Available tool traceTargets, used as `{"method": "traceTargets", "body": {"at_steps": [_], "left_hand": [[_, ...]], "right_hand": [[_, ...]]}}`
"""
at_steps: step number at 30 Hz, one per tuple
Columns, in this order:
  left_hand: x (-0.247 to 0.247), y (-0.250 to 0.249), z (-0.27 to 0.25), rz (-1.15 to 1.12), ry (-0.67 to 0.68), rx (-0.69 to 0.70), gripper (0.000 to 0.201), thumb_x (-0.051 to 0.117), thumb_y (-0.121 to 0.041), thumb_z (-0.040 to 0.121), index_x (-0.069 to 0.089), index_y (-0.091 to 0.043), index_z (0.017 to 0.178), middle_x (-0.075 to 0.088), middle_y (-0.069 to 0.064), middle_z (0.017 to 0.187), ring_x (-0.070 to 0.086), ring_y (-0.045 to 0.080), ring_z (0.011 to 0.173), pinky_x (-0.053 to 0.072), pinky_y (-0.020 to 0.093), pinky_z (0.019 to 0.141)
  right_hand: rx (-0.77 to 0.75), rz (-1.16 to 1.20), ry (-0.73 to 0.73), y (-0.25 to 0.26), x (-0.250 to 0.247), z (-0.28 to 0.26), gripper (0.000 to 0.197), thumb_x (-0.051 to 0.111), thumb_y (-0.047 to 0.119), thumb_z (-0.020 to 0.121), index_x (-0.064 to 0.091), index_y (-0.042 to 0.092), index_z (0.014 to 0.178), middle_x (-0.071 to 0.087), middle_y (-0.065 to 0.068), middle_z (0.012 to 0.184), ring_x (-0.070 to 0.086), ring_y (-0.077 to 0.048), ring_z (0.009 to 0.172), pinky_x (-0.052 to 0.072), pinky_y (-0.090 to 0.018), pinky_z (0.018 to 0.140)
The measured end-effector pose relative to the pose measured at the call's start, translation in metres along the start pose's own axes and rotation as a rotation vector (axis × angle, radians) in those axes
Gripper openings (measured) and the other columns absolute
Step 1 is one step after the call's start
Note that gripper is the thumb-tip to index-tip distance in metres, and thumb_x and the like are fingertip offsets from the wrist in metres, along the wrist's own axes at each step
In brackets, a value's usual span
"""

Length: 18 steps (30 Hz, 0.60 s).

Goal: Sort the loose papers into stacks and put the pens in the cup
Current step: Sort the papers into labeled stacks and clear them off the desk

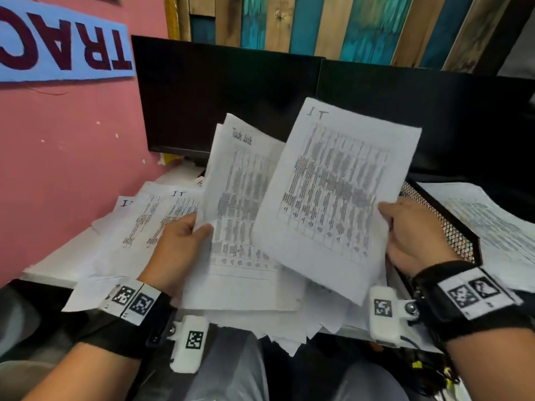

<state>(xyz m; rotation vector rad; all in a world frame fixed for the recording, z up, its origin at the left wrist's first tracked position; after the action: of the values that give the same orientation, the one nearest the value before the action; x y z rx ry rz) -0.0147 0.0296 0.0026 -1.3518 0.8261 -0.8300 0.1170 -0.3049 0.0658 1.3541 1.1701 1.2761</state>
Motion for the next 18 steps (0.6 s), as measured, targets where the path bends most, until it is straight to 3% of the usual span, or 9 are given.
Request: {"method": "traceTargets", "body": {"at_steps": [3,5,7,8,9,11,12,15,18], "left_hand": [[0.019,-0.007,-0.005,-0.068,0.062,-0.021,0.023,0.054,-0.006,0.103,0.075,-0.011,0.111,0.079,0.016,0.107,0.075,0.042,0.102,0.057,0.060,0.095],[0.030,-0.013,-0.009,-0.113,0.112,-0.043,0.022,0.054,-0.011,0.105,0.073,-0.006,0.115,0.079,0.017,0.107,0.073,0.042,0.106,0.062,0.051,0.088],[0.037,-0.018,-0.015,-0.087,0.136,-0.057,0.030,0.053,-0.027,0.107,0.074,-0.006,0.110,0.080,0.011,0.098,0.078,0.022,0.095,0.062,0.029,0.071],[0.038,-0.015,-0.015,-0.074,0.136,-0.074,0.037,0.051,-0.038,0.106,0.074,-0.009,0.107,0.080,0.007,0.096,0.078,0.013,0.088,0.060,0.026,0.071],[0.038,-0.012,-0.015,-0.099,0.145,-0.104,0.043,0.051,-0.049,0.103,0.074,-0.014,0.110,0.080,0.004,0.104,0.077,0.011,0.093,0.060,0.030,0.080],[0.037,-0.006,-0.017,-0.136,0.179,-0.144,0.055,0.056,-0.063,0.094,0.067,-0.024,0.131,0.072,-0.003,0.132,0.068,0.018,0.122,0.049,0.047,0.108],[0.036,-0.002,-0.015,-0.093,0.192,-0.122,0.054,0.061,-0.059,0.094,0.065,-0.023,0.134,0.071,-0.004,0.133,0.066,0.021,0.124,0.046,0.053,0.112],[0.030,0.006,-0.010,0.171,0.160,-0.020,0.018,0.064,-0.025,0.101,0.072,-0.021,0.116,0.081,-0.002,0.105,0.077,0.025,0.098,0.055,0.057,0.098],[0.020,0.008,-0.006,0.235,0.097,0.011,0.011,0.062,-0.019,0.102,0.073,-0.019,0.104,0.081,-0.003,0.090,0.077,0.027,0.089,0.059,0.051,0.088]], "right_hand": [[0.058,-0.041,0.046,-0.020,0.020,-0.002,0.015,0.054,0.001,0.102,0.067,0.006,0.105,0.080,-0.015,0.101,0.079,-0.030,0.090,0.063,-0.045,0.078],[0.088,-0.088,0.080,-0.038,0.033,-0.003,0.016,0.056,0.003,0.099,0.069,0.004,0.109,0.080,-0.018,0.104,0.079,-0.036,0.095,0.063,-0.053,0.084],[0.086,-0.124,0.075,-0.051,0.043,-0.003,0.024,0.060,0.007,0.092,0.069,0.006,0.115,0.077,-0.021,0.111,0.076,-0.041,0.101,0.061,-0.064,0.088],[0.071,-0.131,0.048,-0.057,0.046,-0.004,0.023,0.062,0.007,0.090,0.069,0.008,0.112,0.077,-0.021,0.112,0.076,-0.041,0.101,0.060,-0.065,0.088],[0.054,-0.137,0.020,-0.060,0.049,-0.005,0.019,0.062,0.005,0.091,0.067,0.010,0.109,0.076,-0.019,0.111,0.075,-0.040,0.101,0.061,-0.063,0.089],[0.026,-0.154,-0.006,-0.065,0.056,-0.009,0.014,0.062,0.003,0.091,0.064,0.012,0.103,0.075,-0.019,0.108,0.076,-0.040,0.098,0.062,-0.061,0.086],[0.015,-0.167,-0.007,-0.066,0.058,-0.011,0.013,0.062,0.003,0.091,0.063,0.012,0.101,0.075,-0.019,0.108,0.076,-0.041,0.096,0.063,-0.059,0.085],[-0.007,-0.216,-0.040,-0.067,0.052,-0.011,0.013,0.064,0.005,0.092,0.062,0.016,0.099,0.075,-0.016,0.105,0.071,-0.028,0.079,0.060,-0.039,0.069],[-0.011,-0.230,-0.134,-0.062,0.028,-0.005,0.016,0.065,0.007,0.096,0.066,0.016,0.110,0.069,-0.008,0.113,0.061,-0.013,0.081,0.052,-0.026,0.067]]}}
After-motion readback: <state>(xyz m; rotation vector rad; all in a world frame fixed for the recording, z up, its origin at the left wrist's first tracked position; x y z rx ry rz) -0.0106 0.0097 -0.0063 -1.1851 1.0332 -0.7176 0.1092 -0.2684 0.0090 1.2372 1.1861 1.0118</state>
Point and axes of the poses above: each hand's wrist, its own z-axis towards the middle knuckle, its own x-axis out of the palm, y = z × x, the point moved 3 cm from there along z, towards the middle knuckle
